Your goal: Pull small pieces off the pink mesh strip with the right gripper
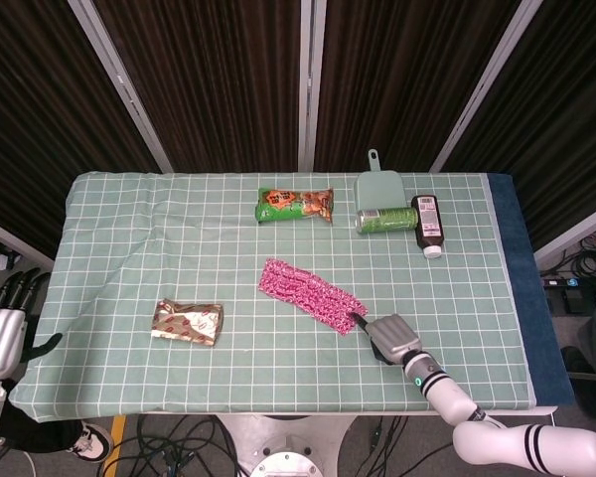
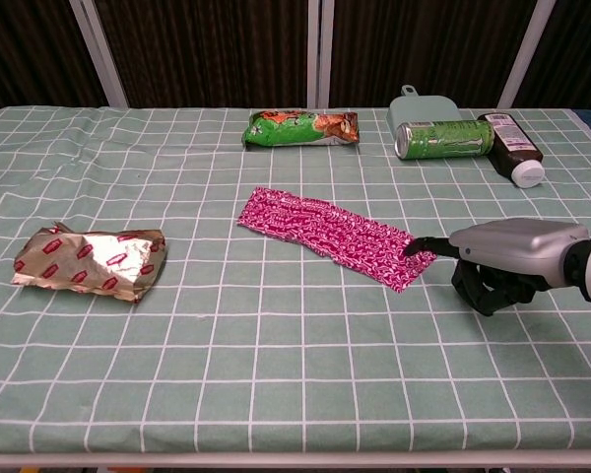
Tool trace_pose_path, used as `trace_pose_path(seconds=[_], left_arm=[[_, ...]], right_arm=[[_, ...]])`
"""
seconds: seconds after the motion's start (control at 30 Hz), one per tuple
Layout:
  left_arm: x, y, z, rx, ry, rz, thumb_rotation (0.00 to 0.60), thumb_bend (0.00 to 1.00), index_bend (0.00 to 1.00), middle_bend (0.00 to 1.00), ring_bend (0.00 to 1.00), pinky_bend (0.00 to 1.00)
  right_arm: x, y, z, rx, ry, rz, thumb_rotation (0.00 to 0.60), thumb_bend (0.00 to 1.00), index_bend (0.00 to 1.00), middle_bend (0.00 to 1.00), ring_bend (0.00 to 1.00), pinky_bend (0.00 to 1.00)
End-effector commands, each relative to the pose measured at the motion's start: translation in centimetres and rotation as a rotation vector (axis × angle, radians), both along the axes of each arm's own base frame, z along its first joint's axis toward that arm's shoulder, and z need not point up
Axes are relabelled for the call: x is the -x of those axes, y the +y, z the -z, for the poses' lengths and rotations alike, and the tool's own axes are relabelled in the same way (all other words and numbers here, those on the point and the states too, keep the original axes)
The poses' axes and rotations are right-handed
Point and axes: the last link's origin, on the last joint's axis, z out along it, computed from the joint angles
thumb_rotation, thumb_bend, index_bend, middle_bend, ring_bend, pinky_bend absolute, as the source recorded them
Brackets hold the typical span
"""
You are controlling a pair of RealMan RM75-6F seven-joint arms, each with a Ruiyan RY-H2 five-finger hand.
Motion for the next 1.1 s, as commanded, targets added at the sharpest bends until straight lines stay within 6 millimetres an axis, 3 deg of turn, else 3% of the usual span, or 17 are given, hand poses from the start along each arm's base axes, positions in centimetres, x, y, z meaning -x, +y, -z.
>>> trace_pose_path(seconds=[0.03,0.57,1.1], left_arm=[[0.0,0.0,0.0,0.001,0.001,-0.001,0.6,0.15,0.11,0.08,0.07,0.24],[0.1,-0.1,0.1,-0.002,0.001,-0.007,0.6,0.15,0.11,0.08,0.07,0.24],[-0.3,0.1,0.2,-0.001,0.005,-0.001,0.6,0.15,0.11,0.08,0.07,0.24]], right_arm=[[0.1,-0.1,0.3,-0.008,0.014,0.005,0.6,1.0,0.08,0.95,0.9,0.82],[1.2,-0.9,-0.7,0.021,0.065,0.045,0.6,1.0,0.1,0.95,0.9,0.82],[4.9,-1.2,-3.6,0.067,0.109,0.149,0.6,1.0,0.12,0.95,0.9,0.82]])
